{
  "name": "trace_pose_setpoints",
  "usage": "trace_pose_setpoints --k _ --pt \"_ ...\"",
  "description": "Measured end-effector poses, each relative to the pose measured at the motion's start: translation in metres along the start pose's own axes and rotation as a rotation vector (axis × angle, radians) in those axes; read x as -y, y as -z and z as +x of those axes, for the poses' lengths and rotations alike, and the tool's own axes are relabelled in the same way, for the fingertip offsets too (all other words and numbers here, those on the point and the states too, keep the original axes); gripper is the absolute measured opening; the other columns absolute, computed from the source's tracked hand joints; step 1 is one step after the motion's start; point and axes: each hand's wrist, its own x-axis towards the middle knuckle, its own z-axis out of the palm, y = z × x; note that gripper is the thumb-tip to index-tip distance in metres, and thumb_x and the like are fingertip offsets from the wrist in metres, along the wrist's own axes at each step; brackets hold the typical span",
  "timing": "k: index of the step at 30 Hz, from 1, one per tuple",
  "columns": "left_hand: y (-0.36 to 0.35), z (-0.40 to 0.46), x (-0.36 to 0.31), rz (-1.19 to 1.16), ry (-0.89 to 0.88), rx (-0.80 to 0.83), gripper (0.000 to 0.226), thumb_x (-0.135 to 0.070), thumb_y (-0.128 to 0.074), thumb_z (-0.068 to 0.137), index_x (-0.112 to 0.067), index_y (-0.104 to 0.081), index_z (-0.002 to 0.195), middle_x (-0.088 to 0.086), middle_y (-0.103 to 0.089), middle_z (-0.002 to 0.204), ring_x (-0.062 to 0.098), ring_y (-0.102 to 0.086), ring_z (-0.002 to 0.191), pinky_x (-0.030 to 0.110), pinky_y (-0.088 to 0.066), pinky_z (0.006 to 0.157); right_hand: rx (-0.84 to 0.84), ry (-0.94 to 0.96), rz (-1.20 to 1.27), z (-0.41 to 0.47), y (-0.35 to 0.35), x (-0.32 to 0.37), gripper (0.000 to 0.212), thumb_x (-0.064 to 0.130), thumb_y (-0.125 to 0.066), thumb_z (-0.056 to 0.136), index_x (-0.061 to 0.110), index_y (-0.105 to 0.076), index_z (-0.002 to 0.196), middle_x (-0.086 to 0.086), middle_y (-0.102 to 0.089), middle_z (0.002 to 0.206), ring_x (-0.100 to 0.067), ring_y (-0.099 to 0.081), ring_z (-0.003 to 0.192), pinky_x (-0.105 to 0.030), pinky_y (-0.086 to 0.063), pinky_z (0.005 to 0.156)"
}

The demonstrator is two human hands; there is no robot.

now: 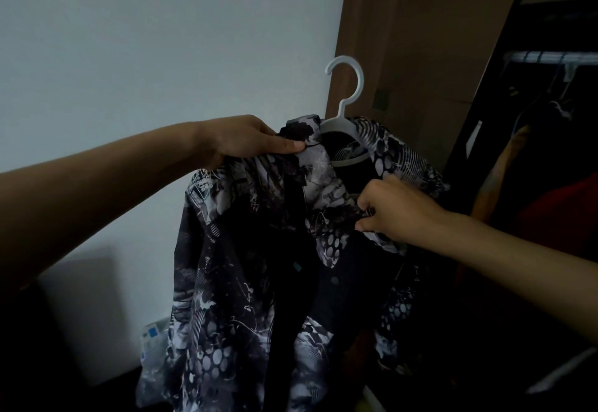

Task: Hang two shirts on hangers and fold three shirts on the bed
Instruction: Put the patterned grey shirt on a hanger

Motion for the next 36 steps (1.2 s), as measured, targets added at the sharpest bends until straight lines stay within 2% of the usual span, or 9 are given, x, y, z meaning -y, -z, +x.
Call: trace_pose_setpoints --k 3,6,9,12,15,20,28,32,36 --pt "-0.001 0.000 0.000 0.041 -0.001 0.015 0.046 -0.055 -0.075 0.082 -0.015 -0.082 0.103 0.003 -0.081 0.096 0.020 -0.078 0.091 0.041 -0.058 0.098 0.071 -0.009 0.104 -0.001 -0.004 -0.004 0.056 0.032 -0.085 0.078 0.004 -0.042 0.055 -0.007 -0.036 0.050 -0.028 -0.045 0.046 -0.036 -0.042 0.051" --pt "-0.004 0.000 0.001 0.068 -0.001 0.023 0.048 -0.057 -0.074 0.081 -0.015 -0.082 0.102 0.002 -0.082 0.095 0.018 -0.078 0.091 0.040 -0.058 0.097 0.158 -0.063 0.237 0.000 -0.005 -0.006 0.045 0.035 -0.087 0.074 -0.005 -0.066 0.072 -0.022 -0.068 0.074 -0.038 -0.068 0.077 -0.044 -0.057 0.068" --pt "-0.006 0.002 0.003 0.093 -0.005 0.017 0.050 -0.059 -0.075 0.078 -0.016 -0.082 0.103 0.000 -0.081 0.098 0.017 -0.077 0.095 0.039 -0.057 0.100 0.210 -0.104 0.313 -0.002 -0.001 0.000 0.032 0.032 -0.090 0.069 0.005 -0.075 0.077 -0.005 -0.076 0.085 -0.022 -0.072 0.088 -0.039 -0.059 0.081" --pt "-0.008 0.004 0.008 0.107 -0.002 0.020 0.052 -0.061 -0.076 0.076 -0.016 -0.082 0.101 0.000 -0.081 0.098 0.017 -0.076 0.096 0.040 -0.055 0.103 0.246 -0.142 0.392 -0.006 -0.001 0.006 0.023 0.031 -0.093 0.065 0.019 -0.077 0.076 0.011 -0.075 0.085 -0.009 -0.072 0.091 -0.030 -0.058 0.083" --pt "-0.009 0.006 0.012 0.106 0.012 0.041 0.053 -0.061 -0.077 0.075 -0.016 -0.082 0.102 0.001 -0.081 0.098 0.019 -0.076 0.097 0.042 -0.055 0.102 0.243 -0.174 0.415 -0.008 -0.004 0.008 0.030 0.031 -0.094 0.063 0.014 -0.080 0.083 0.007 -0.077 0.089 -0.011 -0.072 0.092 -0.035 -0.058 0.087" --pt "-0.009 0.004 0.014 0.121 0.005 0.030 0.049 -0.059 -0.075 0.079 -0.017 -0.082 0.103 -0.001 -0.081 0.103 0.016 -0.076 0.099 0.038 -0.056 0.101 0.229 -0.137 0.360 -0.011 -0.007 0.011 0.040 0.032 -0.092 0.067 0.013 -0.078 0.100 0.004 -0.076 0.104 -0.009 -0.069 0.099 -0.028 -0.057 0.088" --pt "-0.010 0.004 0.018 0.112 0.000 0.057 0.046 -0.057 -0.075 0.081 -0.018 -0.082 0.104 -0.002 -0.081 0.104 0.014 -0.075 0.102 0.037 -0.053 0.105 0.330 -0.099 0.400 -0.009 -0.012 0.012 0.045 0.033 -0.094 0.062 0.016 -0.078 0.100 0.004 -0.076 0.106 -0.006 -0.069 0.100 -0.025 -0.058 0.089" --pt "-0.013 0.004 0.021 0.113 0.000 0.064 0.042 -0.055 -0.074 0.083 -0.018 -0.081 0.101 -0.002 -0.081 0.101 0.013 -0.076 0.098 0.028 -0.056 0.094 0.356 -0.095 0.385 -0.009 -0.016 0.013 0.045 0.031 -0.095 0.062 0.016 -0.078 0.100 0.001 -0.076 0.105 -0.009 -0.070 0.098 -0.030 -0.059 0.090" --pt "-0.012 0.005 0.023 0.129 0.006 0.045 0.044 -0.055 -0.073 0.084 -0.016 -0.081 0.104 -0.002 -0.080 0.104 0.011 -0.074 0.099 0.020 -0.054 0.082 0.286 -0.055 0.353 -0.012 -0.019 0.012 0.041 0.030 -0.094 0.064 0.016 -0.078 0.099 0.005 -0.077 0.101 -0.002 -0.070 0.091 -0.025 -0.061 0.082"
